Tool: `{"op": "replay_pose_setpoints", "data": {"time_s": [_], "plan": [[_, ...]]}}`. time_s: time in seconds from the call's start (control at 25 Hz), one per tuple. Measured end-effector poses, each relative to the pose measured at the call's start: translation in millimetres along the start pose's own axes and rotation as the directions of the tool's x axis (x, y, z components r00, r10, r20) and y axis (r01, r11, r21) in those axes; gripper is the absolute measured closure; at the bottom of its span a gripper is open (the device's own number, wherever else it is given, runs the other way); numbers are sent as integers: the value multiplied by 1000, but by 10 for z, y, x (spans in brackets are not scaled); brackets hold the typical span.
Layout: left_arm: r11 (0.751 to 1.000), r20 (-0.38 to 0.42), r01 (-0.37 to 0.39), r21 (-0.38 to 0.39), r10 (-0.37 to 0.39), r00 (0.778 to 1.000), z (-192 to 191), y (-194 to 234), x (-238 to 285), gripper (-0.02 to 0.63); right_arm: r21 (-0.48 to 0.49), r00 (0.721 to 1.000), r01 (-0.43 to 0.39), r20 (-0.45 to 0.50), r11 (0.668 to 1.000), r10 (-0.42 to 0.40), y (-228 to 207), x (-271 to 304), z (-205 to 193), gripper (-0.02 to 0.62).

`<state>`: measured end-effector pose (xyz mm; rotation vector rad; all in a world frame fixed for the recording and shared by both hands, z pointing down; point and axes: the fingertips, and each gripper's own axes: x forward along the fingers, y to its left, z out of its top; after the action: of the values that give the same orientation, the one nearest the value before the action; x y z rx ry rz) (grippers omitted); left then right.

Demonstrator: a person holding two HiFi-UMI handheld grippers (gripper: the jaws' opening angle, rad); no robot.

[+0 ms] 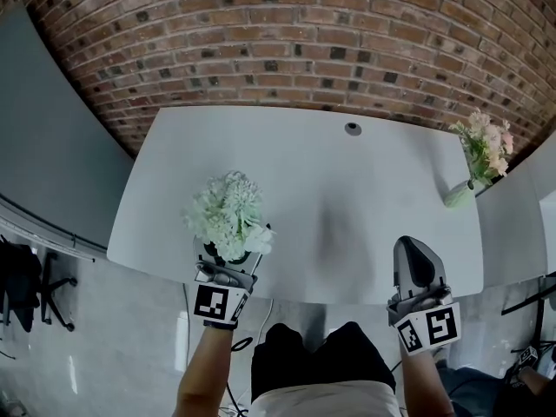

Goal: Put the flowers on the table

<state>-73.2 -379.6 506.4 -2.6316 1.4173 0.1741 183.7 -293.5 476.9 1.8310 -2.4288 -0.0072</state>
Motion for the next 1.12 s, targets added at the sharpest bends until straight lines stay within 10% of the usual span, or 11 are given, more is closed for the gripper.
{"op": "replay_pose_setpoints", "data": {"time_s": [1.12], "plan": [[999, -52, 10, -51, -13, 999, 94, -55, -242, 177, 9, 999, -9, -49, 1000, 10, 123, -167, 136, 572]]}}
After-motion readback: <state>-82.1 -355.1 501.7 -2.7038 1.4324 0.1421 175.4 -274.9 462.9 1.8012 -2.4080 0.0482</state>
